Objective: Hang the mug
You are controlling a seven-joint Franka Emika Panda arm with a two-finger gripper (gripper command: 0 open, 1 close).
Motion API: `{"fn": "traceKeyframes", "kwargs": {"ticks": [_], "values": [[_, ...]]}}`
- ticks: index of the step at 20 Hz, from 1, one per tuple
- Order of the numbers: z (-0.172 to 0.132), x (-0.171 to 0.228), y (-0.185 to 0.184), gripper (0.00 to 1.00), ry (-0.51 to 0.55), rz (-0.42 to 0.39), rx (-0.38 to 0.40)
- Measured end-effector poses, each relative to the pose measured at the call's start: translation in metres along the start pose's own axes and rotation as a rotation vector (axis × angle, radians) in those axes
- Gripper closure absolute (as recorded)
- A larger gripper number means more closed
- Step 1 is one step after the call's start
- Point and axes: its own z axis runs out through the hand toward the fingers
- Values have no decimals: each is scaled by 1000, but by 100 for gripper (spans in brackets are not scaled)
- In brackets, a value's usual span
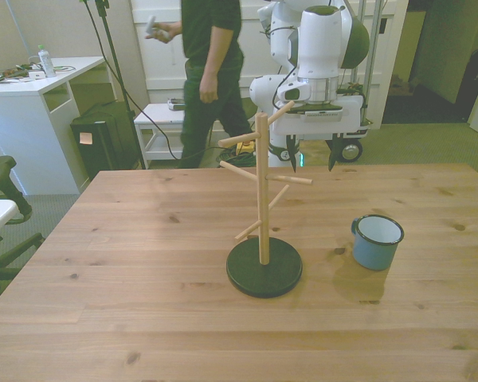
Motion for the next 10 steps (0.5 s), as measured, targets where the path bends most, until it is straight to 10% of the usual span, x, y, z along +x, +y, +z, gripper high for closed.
{"fn": "traceKeyframes", "kwargs": {"ticks": [10], "values": [[-21,-1,-14,0,32,-25,41]]}}
